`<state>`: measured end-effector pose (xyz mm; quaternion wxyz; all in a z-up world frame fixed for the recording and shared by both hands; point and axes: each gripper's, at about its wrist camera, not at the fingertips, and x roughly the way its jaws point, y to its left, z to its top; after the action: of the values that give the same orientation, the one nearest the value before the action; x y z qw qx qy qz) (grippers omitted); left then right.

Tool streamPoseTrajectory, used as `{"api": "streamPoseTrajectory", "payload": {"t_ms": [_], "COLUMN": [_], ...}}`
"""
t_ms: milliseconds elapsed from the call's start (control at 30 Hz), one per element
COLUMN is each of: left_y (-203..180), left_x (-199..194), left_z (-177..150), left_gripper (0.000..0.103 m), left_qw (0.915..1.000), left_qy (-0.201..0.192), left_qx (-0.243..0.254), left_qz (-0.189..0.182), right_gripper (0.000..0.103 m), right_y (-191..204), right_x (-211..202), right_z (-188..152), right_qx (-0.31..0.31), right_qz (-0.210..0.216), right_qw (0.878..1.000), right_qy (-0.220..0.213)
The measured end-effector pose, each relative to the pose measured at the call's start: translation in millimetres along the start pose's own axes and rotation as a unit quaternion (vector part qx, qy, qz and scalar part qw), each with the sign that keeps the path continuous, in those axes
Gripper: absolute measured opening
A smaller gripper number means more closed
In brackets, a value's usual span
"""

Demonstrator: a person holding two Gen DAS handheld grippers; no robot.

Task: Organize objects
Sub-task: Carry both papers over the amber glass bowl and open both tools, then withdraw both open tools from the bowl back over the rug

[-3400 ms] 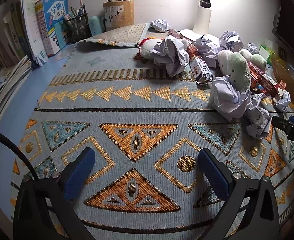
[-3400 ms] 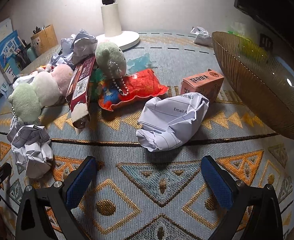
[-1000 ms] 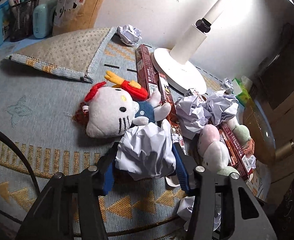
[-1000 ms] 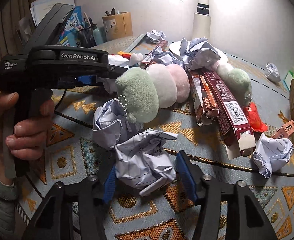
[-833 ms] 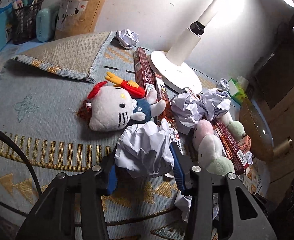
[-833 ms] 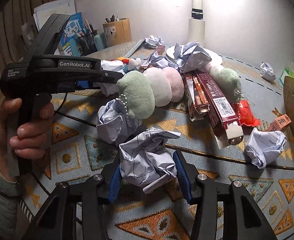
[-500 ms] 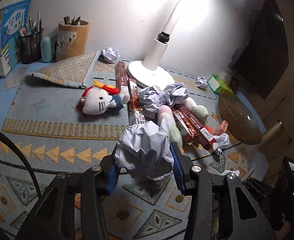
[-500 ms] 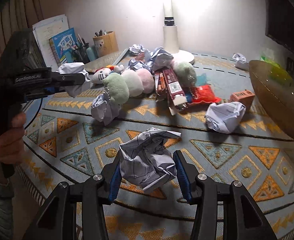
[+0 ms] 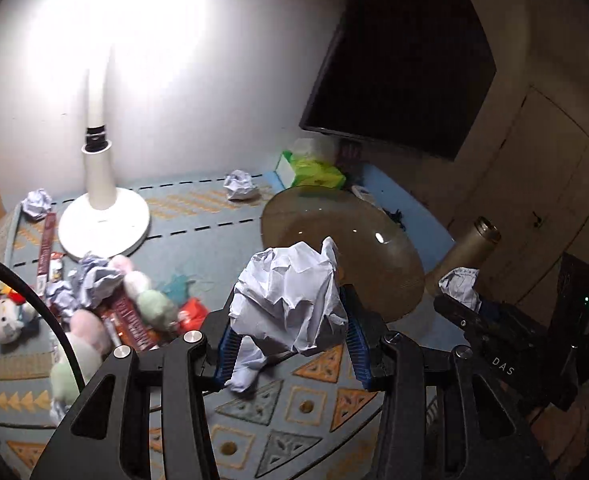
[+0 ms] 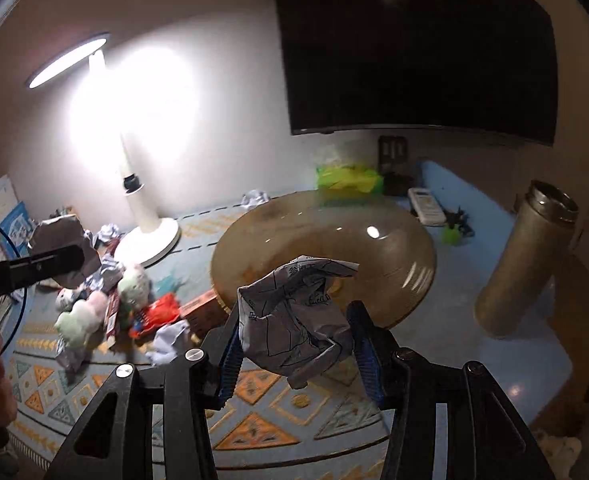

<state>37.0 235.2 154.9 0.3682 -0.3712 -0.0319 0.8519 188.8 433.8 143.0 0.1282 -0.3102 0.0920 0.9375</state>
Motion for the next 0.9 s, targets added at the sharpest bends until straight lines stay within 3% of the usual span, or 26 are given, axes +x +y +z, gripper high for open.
{"api": "streamPoseTrajectory", "payload": {"t_ms": [200, 267, 300, 367, 500, 667, 900], "left_y": [-46.1, -54.2, -54.2, -51.1, -33.4, -26.9, -33.6], "left_x": [79.3, 95.8, 107.1, 126.8, 147.0, 123.8, 42.2], "left_z": [16.9, 14.9, 15.1, 14.0, 5.7, -4.9, -21.0], "left_gripper": [0.043, 0.050, 0.052, 0.061, 0.061, 0.062, 0.062], "left_qw": [0.9986, 0.9974, 0.9968, 0.9955, 0.9948, 0.9958, 0.9989], "left_qy": [0.018, 0.021, 0.035, 0.072, 0.096, 0.082, 0.016], "left_qx": [0.049, 0.067, 0.069, 0.057, 0.023, 0.010, 0.039], "left_qz": [-0.011, -0.013, -0.017, -0.022, -0.026, -0.040, -0.018], "right_gripper": [0.048, 0.050, 0.053, 0.077, 0.082, 0.082, 0.082], "right_y": [-36.8, -39.8, -40.6, -44.5, -57.3, -67.7, -46.7], "right_x": [46.6, 63.7, 72.0, 83.7, 84.9, 73.7, 42.2], "right_z": [20.3, 19.1, 18.4, 15.2, 5.3, -5.1, -13.2], "right_qx": [0.015, 0.010, 0.008, 0.011, 0.025, 0.038, 0.035], "right_qz": [-0.017, -0.016, -0.015, -0.015, -0.017, -0.009, 0.026], "right_qw": [0.999, 0.999, 0.998, 0.997, 0.998, 0.997, 0.998], "right_qy": [0.028, 0.045, 0.055, 0.069, 0.063, 0.065, 0.048]}}
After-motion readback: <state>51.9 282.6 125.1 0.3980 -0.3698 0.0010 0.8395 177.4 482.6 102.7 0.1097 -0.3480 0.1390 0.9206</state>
